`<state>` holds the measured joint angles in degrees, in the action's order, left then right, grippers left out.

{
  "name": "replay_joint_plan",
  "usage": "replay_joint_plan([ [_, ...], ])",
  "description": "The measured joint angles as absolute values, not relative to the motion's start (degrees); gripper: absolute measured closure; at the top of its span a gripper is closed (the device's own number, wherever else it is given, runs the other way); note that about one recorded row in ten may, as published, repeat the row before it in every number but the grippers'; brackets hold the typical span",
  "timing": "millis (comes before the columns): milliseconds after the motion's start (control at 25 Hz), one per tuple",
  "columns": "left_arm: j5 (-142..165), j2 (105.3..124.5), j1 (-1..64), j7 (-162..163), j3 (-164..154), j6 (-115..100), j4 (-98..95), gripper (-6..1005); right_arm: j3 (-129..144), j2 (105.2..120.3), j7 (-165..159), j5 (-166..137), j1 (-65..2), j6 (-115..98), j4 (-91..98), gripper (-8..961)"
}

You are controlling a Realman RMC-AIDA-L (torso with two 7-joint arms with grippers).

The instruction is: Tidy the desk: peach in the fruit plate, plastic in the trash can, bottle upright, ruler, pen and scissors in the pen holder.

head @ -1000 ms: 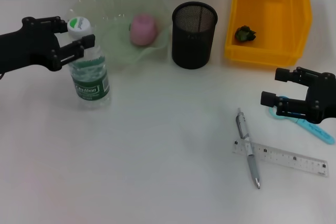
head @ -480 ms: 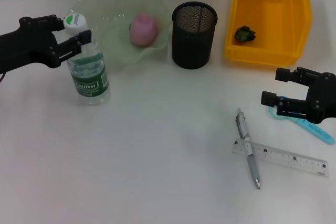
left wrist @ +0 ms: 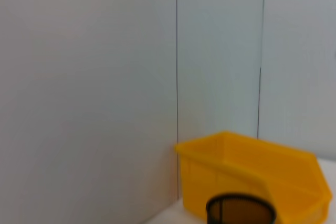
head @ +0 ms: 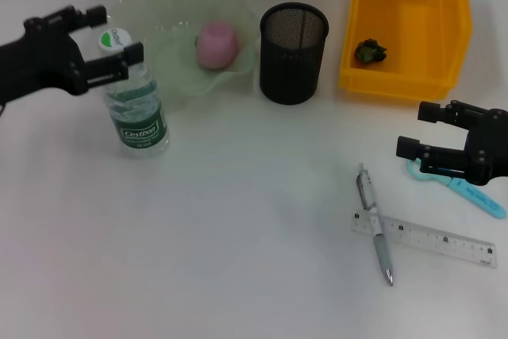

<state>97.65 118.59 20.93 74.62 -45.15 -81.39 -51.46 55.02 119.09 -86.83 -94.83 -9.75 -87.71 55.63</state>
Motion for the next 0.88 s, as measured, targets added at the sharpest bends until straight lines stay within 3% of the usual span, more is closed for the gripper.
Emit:
replay_joint_plan([
  [280, 86.0, 118.52, 16.3, 72.3, -46.0, -100.4, -53.8, 170, 51.9, 119.01, -92.3, -95.3, -9.5, -90.7, 61.1, 123],
  [520, 89.0, 118.48, 15.1, 66.7, -57.8, -103.7, -49.7, 170, 48.8, 117.73, -106.6, -102.6, -11.1, -94.0, 74.1, 124],
  [640, 91.7, 118.69, 15.5, 65.5, -63.8, -100.0, -46.2, 170, 49.0, 116.48, -123.3, -116.0, -14.9, -96.9, 85.9, 123],
  [680, 92.2, 118.75, 16.3, 65.5, -66.7, -97.2, -43.5, 170, 50.3, 115.85, -134.2, -127.6, -19.0, -101.0, 92.3, 123],
  [760, 92.2, 118.79, 16.7, 65.5, -67.9, -96.2, -42.2, 170, 51.3, 115.76, -138.8, -134.3, -21.8, -103.7, 94.7, 124],
  [840, 92.1, 118.77, 17.8, 65.4, -69.9, -94.3, -39.7, 170, 53.9, 116.25, -144.4, -146.4, -26.7, -108.3, 97.4, 125],
  [880, 92.0, 118.77, 18.7, 65.4, -70.8, -93.2, -38.2, 170, 56.4, 117.74, -145.9, -156.9, -30.6, -110.6, 97.3, 125],
])
